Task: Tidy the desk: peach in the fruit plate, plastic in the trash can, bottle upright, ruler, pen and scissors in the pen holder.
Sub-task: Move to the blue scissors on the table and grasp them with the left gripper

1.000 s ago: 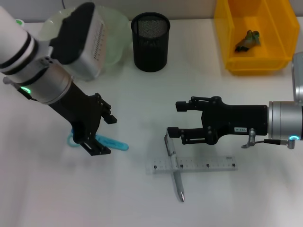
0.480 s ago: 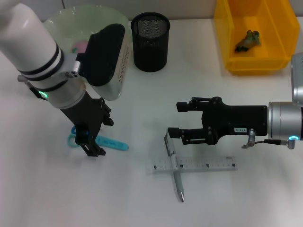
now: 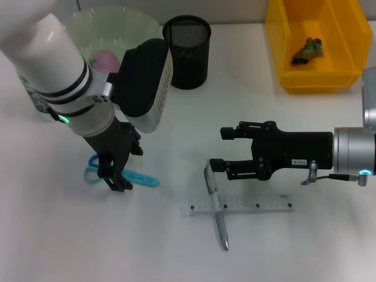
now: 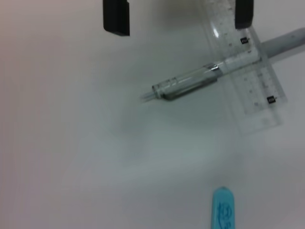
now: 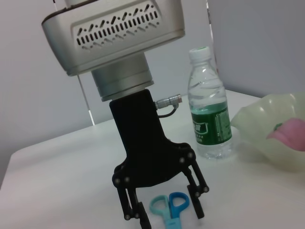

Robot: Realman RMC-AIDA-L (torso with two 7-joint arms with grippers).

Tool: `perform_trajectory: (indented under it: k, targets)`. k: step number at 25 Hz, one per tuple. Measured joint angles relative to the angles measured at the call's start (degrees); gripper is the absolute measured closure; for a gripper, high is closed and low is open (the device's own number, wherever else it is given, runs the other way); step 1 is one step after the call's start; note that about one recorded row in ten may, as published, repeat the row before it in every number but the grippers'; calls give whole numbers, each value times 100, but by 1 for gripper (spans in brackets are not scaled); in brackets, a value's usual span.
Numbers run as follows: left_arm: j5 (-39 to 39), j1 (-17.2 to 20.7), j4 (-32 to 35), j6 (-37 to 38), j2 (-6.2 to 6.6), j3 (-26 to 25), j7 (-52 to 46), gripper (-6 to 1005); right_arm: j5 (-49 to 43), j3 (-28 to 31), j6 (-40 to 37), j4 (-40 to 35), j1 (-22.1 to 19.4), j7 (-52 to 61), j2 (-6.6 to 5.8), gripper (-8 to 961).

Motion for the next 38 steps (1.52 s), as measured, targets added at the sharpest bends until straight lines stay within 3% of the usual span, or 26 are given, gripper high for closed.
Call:
perform_trajectory:
  k: [6,10,17,38]
  targets:
    - [139,0,-19,-42,0,112,-9,268,0,-2,39,-27,-33,0,4,164]
    - [142,12,-68,-149,0,254,-9,472,1,-2,48,-28,-36,-1,7,164]
    - [188,0,-167,-237,0,323,-8,565,21,-2,80,-28,-37,0,17,164]
    - [304,-30,-290,-386,0,501,54,644,54,-2,179,-29,-31,0,34,164]
